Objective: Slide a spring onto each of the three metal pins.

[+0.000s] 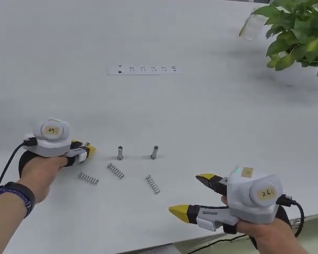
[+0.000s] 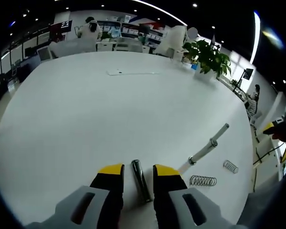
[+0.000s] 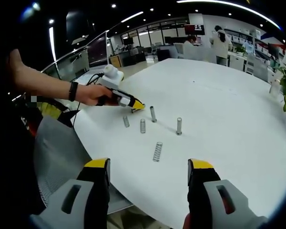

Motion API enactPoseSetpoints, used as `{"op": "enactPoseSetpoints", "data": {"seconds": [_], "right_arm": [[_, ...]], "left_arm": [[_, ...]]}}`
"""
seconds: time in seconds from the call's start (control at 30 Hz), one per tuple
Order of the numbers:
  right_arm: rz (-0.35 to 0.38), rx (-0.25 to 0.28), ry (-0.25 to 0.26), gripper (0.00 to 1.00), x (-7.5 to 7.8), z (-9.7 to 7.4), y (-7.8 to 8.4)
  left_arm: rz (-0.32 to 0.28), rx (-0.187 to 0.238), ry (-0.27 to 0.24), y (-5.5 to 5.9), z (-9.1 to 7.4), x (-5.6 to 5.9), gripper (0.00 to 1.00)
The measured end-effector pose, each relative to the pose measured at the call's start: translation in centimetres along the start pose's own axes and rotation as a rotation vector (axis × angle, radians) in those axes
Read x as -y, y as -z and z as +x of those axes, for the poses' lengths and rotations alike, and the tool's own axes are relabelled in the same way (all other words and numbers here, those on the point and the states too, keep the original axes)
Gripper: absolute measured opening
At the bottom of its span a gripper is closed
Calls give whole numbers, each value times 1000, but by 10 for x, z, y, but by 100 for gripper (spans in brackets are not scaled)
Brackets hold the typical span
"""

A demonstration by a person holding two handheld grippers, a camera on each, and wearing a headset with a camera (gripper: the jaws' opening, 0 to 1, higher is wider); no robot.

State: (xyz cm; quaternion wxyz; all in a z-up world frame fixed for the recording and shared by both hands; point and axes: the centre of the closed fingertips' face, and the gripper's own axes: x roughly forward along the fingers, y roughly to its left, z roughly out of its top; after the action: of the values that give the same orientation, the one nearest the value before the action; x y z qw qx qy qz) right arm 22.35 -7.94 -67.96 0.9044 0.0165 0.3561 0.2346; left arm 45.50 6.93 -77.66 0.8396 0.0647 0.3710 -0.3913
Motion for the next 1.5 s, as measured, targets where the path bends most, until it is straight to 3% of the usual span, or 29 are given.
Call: {"op": "enactPoseSetpoints", "data": {"seconds": [0.13,0.23,0.43,0.67,0.9,1.5], "right_arm": [[-3,-1,-3,65,0,1,-1],[-5,3,-5,65,-1,2,-3],[-7,2,-8,65,-1,2,-4],[-6,0,-8,65,-1,3,-3],[-7,4,-7,65,-1,3,-4],[-7,13,-10,64,-4,3,-5]], "left_arm": [[-4,-1,2,0,1,2,14],[27,-8,4,-1,3,5,13],[51,-24,-27,-3,6,-3,3],[79,-50,-37,-5,9,-3,0],[51,-82,-19,-1,8,-1,0],[36,-23,-32,-15,-16,1,0]]}}
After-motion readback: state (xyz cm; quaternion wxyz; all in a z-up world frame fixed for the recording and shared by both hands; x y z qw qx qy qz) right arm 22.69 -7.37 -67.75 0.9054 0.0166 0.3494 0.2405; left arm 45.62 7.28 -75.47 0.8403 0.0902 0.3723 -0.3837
